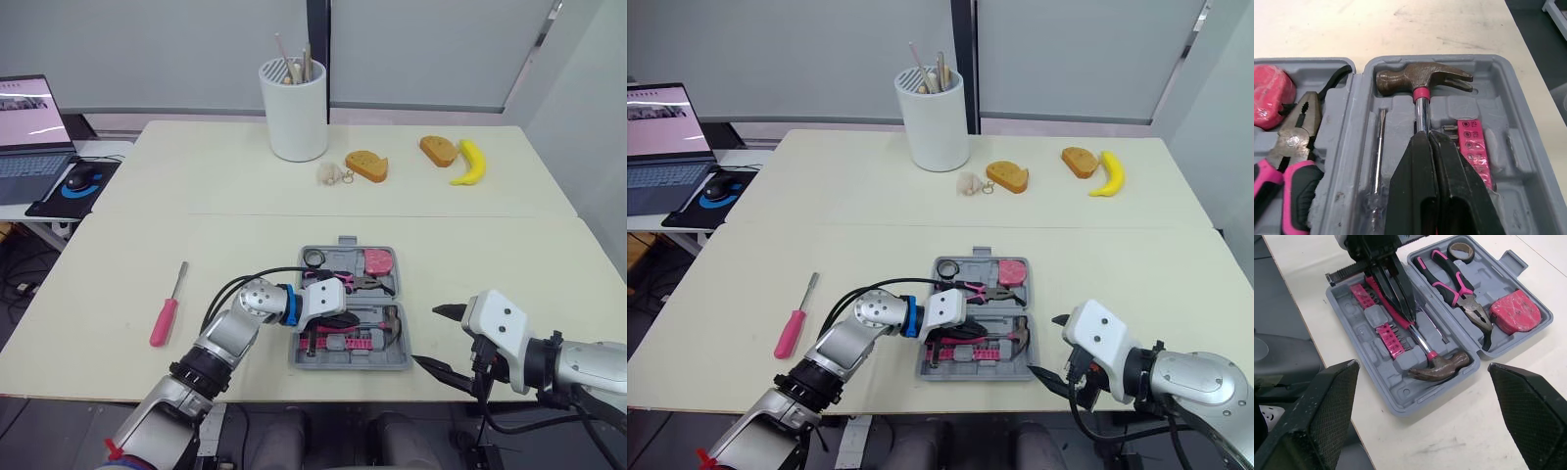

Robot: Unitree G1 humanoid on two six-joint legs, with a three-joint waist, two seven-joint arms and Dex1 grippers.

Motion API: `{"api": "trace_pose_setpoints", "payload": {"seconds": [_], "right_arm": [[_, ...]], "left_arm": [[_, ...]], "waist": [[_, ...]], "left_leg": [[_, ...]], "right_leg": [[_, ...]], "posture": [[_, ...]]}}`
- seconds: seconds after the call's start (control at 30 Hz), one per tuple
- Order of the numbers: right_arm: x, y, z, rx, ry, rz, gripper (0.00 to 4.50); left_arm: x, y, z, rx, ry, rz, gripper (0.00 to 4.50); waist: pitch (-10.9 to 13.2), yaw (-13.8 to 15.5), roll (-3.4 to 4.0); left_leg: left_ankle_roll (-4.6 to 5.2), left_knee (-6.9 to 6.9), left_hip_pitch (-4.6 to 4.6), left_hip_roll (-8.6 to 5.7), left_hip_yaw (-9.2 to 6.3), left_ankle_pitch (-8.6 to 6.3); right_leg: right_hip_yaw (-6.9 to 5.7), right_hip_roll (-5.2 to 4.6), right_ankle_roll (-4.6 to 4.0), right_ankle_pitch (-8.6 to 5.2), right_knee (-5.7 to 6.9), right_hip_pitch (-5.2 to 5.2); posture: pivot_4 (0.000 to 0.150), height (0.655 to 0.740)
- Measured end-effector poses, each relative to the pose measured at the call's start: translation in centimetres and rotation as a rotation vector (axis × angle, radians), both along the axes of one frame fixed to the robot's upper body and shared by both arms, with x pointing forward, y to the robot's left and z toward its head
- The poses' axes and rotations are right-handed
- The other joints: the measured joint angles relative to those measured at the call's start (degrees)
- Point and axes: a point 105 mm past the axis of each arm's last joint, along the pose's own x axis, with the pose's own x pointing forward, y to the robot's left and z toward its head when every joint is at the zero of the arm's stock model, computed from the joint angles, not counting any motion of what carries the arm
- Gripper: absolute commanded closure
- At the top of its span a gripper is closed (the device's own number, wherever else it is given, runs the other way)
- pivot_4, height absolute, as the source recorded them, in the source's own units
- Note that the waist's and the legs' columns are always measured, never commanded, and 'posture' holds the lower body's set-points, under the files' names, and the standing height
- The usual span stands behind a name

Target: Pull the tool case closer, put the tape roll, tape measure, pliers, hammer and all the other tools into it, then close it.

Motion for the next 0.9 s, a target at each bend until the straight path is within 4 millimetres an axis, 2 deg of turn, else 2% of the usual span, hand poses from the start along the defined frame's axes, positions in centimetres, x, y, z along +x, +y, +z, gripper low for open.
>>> {"api": "trace_pose_setpoints", "payload": {"seconds": [0.63,0.8,0.9], "right_arm": [[-0.2,0.0,-0.2,0.0,0.017,0.011,0.0],[0.0,-0.4,-0.2,-0.004,0.017,-0.007,0.0],[0.6,-1.2,-0.1,0.001,0.015,-0.031,0.0]], "left_arm": [[0.1,0.8,-0.7,0.042,-0.027,-0.006,4.49],[0.0,0.8,-0.6,0.026,-0.008,-0.004,4.49],[0.2,1.7,-0.3,0.022,0.023,0.02,4.49]], "waist": [[0.0,0.0,0.01],[-0.1,0.0,0.01],[0.0,-0.1,0.0]], "left_leg": [[0.0,-0.01,0.04,0.01,0.01,0.0],[0.0,-0.01,0.03,0.01,0.01,0.0],[0.0,-0.01,0.03,0.02,0.01,0.0]], "right_leg": [[0.0,0.0,0.0,0.0,-0.01,0.02],[-0.01,0.0,0.0,0.0,-0.01,0.02],[-0.01,0.01,0.0,0.0,0.0,0.01]], "posture": [[0.15,0.74],[0.15,0.74],[0.15,0.74]]}}
